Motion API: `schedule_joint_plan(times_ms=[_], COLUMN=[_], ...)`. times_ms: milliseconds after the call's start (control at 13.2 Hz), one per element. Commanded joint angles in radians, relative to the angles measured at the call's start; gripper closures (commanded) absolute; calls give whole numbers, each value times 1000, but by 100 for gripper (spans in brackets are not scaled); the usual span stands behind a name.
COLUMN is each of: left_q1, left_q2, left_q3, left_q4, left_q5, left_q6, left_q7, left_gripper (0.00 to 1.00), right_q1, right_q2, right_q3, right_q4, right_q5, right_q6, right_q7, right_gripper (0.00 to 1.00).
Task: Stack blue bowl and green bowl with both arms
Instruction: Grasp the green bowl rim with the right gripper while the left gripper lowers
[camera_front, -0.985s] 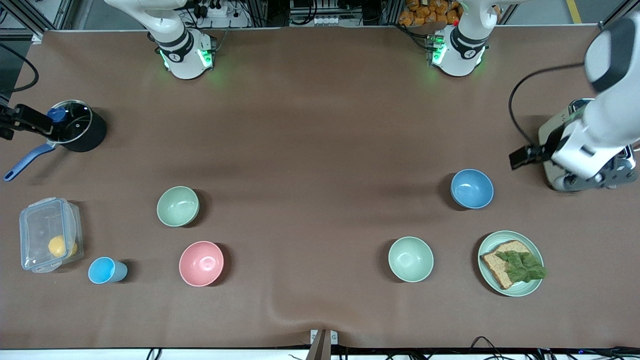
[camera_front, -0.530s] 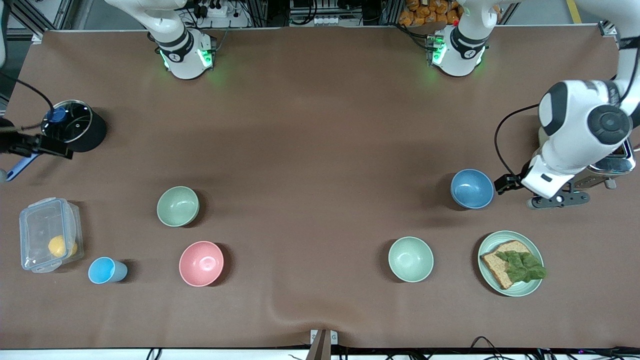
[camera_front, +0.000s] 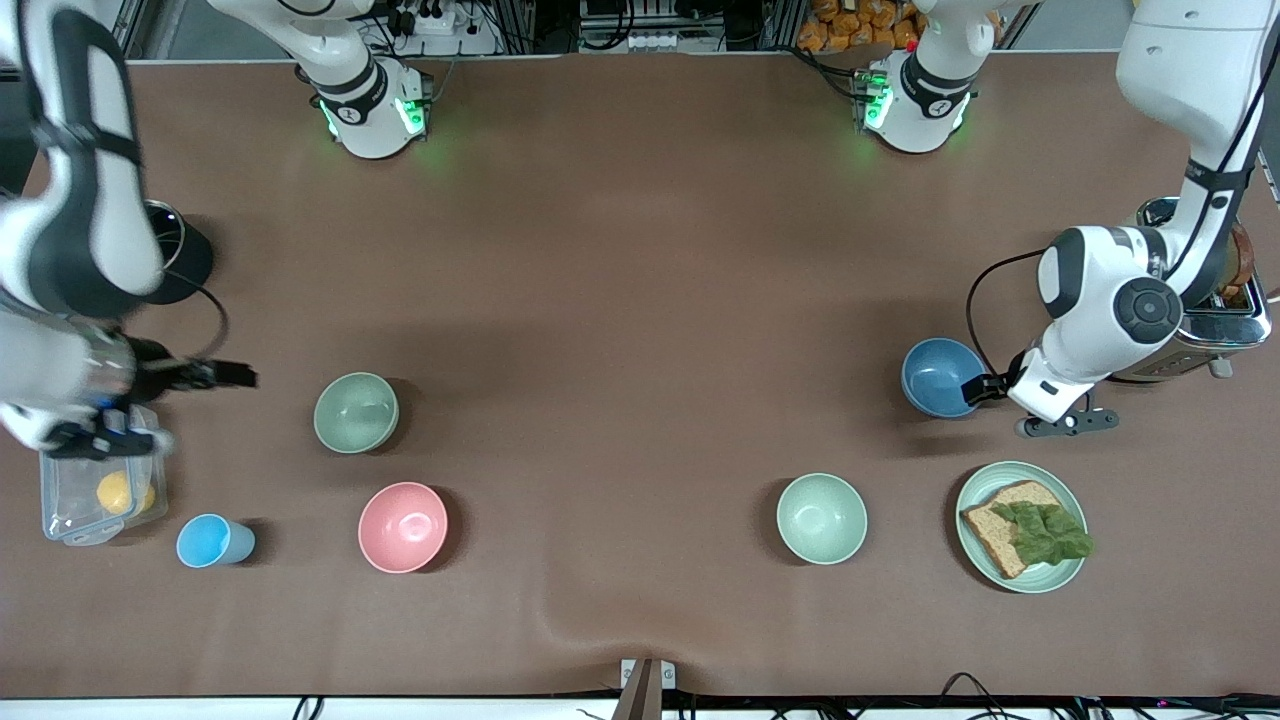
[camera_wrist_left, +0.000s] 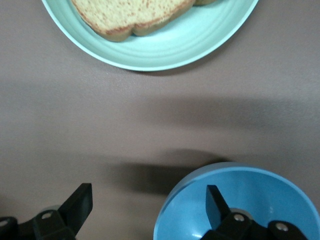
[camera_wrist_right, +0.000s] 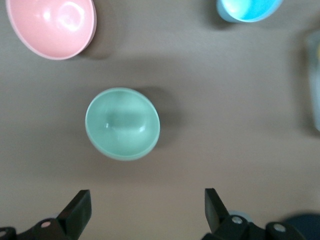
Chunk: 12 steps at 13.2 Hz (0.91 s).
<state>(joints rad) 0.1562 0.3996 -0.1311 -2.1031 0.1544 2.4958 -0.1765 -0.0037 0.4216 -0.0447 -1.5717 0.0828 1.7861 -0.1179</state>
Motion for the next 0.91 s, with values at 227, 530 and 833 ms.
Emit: schedule_joint_plan(times_ms=[227,530,833], left_q1=[3,-3,-6], left_q2=[-31,-30,-31], left_q3=[-16,-18,-24], left_q4=[-49,-64,-61], left_q5=[22,24,24], left_q6=[14,14,14], left_q7=[9,9,2], left_gripper=[0,40,100], right_q1=[91,79,85], right_q2=[26,42,74], right_q3=[-4,-4,-4], right_q4=[-203,-358,-430], right_q5=[12,2,0], right_q6=[239,468,619], right_q7=[-124,-313,-381], right_gripper=[0,0,0])
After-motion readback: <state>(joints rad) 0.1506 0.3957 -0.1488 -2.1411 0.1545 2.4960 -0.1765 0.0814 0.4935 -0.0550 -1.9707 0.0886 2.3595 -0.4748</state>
